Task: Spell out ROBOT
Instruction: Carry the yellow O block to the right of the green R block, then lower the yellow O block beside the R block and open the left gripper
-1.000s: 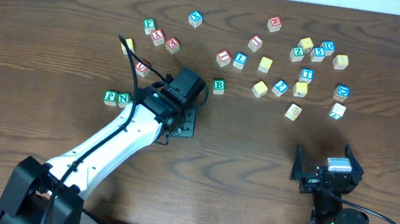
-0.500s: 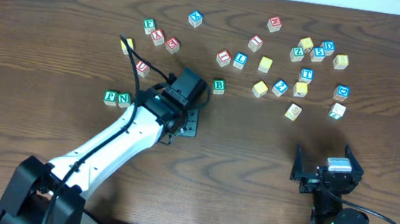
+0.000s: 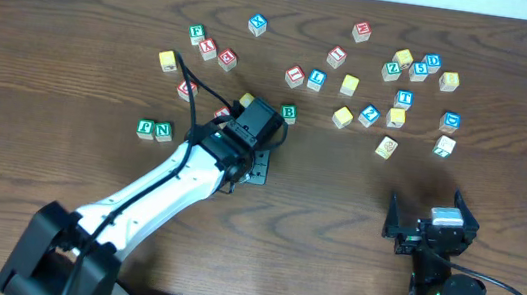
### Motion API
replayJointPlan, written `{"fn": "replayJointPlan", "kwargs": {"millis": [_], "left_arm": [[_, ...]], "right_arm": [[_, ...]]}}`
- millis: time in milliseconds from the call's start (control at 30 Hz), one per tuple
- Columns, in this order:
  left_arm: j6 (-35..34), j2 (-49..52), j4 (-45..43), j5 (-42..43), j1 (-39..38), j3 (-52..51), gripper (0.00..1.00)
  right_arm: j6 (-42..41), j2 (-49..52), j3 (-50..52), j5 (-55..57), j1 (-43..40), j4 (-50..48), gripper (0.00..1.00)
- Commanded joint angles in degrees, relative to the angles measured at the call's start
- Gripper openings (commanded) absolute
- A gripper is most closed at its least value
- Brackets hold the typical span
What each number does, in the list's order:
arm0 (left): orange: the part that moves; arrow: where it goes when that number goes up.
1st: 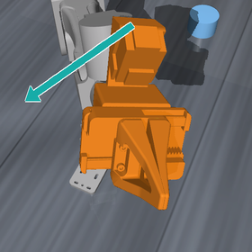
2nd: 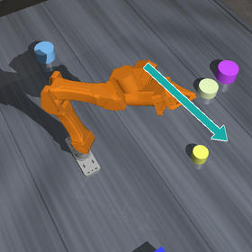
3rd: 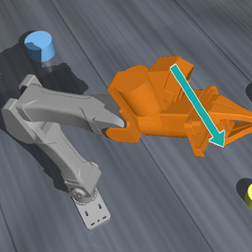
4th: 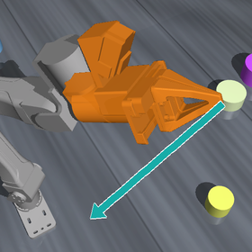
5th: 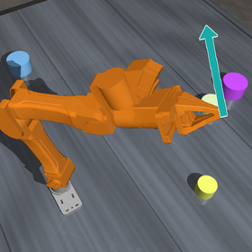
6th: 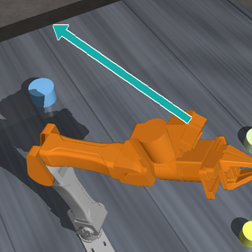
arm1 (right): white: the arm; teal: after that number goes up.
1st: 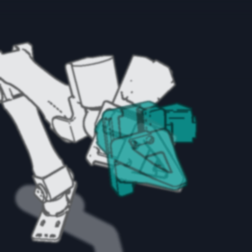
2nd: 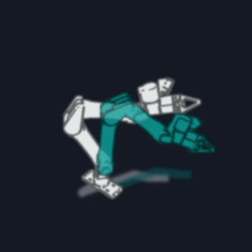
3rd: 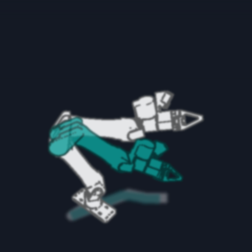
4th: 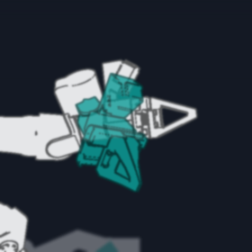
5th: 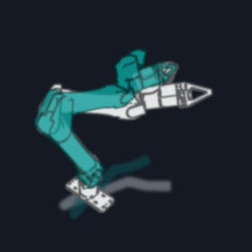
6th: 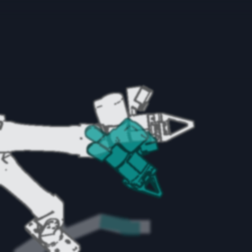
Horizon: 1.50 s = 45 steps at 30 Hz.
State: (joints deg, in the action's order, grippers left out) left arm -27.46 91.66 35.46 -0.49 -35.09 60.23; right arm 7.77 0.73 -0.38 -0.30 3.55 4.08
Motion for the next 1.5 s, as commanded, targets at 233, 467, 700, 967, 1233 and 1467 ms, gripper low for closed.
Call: {"fn": "replayJointPlan", "kwargs": {"millis": [233,467,700,967,1233,1467], "left_arm": [[-0.9,5.7,-2.0,-1.5,-0.1,-0.9,0.08],[-1.0,5.9,-2.2,-1.5,-0.1,-0.9,0.08],[-0.9,7.8,-3.7,-1.5,-0.1,-0.9,0.08],[-0.9,8.3,-4.7,-1.7,-0.1,-0.9,0.08],[-0.9,8.3,-5.0,-2.0,-0.1,-0.9,0.08],[-0.9,8.3,-5.0,-2.2,-0.1,-1.2,0.08]], "right_arm": [[-0.4,0.0,0.1,-0.3,-0.3,0.2,0.99],[-0.4,0.0,0.1,-0.3,-0.3,0.2,0.99],[-0.4,0.0,0.1,-0.3,-0.3,0.2,0.99],[-0.4,0.0,0.1,-0.3,-0.3,0.2,0.99],[-0.4,0.0,0.1,-0.3,-0.3,0.3,0.99],[-0.4,0.0,0.1,-0.3,-0.3,0.2,0.99]]}}
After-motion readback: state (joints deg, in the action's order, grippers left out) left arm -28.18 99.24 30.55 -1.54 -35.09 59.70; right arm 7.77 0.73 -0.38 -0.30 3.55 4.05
